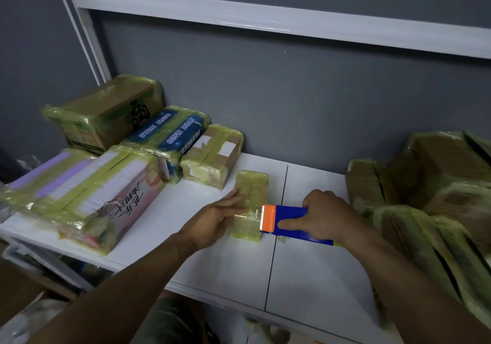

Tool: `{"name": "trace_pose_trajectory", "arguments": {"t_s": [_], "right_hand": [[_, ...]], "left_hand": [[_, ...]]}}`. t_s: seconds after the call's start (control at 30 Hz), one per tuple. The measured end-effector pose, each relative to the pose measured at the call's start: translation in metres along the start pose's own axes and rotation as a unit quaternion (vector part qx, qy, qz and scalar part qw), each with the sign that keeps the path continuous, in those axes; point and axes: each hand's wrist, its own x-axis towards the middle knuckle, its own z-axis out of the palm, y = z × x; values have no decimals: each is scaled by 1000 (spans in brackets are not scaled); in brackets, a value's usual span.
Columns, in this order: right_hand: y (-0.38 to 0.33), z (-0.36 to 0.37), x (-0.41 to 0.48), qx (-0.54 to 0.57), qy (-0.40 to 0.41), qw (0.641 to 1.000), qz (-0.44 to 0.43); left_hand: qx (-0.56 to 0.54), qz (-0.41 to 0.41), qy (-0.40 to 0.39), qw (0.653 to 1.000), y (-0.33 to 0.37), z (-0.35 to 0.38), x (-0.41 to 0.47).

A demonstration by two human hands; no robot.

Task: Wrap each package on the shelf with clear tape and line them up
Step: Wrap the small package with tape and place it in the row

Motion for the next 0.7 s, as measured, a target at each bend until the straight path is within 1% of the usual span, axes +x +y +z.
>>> {"name": "trace_pose_trajectory", "arguments": {"t_s": [0.07, 0.13, 0.2, 0.3, 0.33, 0.43, 0.5, 0.63, 0.7], "right_hand": [[1, 5, 0, -1, -6, 1000, -2], [3, 11, 2, -3, -10, 1000, 0], [4, 13, 6, -1, -13, 1000, 5], [6, 12, 10, -1, -11, 1000, 5], [6, 12, 11, 1, -11, 1000, 6], [9, 13, 14, 11, -14, 1000, 14], [11, 13, 14, 24, -21, 999, 14], [11, 17, 10, 57, -19, 998, 6], [9, 17, 7, 75, -16, 997, 4]], "left_hand": [[12, 3, 7, 1000, 0, 2, -4], [32, -8, -6, 999, -2, 5, -6], [42, -39, -14, 998, -2, 8, -5], [53, -73, -1, 996, 3, 6, 4], [52, -72, 0, 996, 5, 7, 6], [61, -50, -29, 996, 7, 11, 9], [73, -54, -40, 995, 4, 15, 7], [99, -34, -39, 994, -2, 13, 7], [90, -32, -41, 995, -6, 7, 9]]}}
